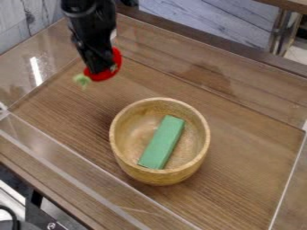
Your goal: Move the red fruit to the left
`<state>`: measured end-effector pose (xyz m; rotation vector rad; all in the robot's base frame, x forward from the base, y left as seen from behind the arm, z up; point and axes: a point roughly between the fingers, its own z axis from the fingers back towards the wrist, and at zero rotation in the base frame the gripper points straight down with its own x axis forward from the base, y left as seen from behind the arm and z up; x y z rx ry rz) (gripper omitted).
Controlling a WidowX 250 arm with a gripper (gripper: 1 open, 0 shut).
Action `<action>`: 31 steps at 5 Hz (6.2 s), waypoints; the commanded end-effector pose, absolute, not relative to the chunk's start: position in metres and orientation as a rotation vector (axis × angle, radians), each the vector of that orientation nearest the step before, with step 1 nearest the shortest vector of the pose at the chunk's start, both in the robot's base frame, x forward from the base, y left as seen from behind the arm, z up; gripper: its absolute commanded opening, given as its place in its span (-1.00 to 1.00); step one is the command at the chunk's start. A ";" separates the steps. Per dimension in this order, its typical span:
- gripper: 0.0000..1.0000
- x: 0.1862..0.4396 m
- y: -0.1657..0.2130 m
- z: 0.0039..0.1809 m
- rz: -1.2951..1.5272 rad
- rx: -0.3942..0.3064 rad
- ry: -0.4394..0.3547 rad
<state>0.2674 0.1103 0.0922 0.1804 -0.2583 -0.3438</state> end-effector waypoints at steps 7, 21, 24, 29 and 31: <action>-1.00 0.349 0.151 0.069 -0.334 0.246 -0.257; 1.00 0.344 0.211 0.115 0.239 -0.020 -0.382; 1.00 0.347 0.211 0.078 0.357 0.004 -0.358; 1.00 0.349 0.181 0.117 0.375 -0.020 -0.363; 1.00 0.361 0.166 0.133 0.438 -0.023 -0.364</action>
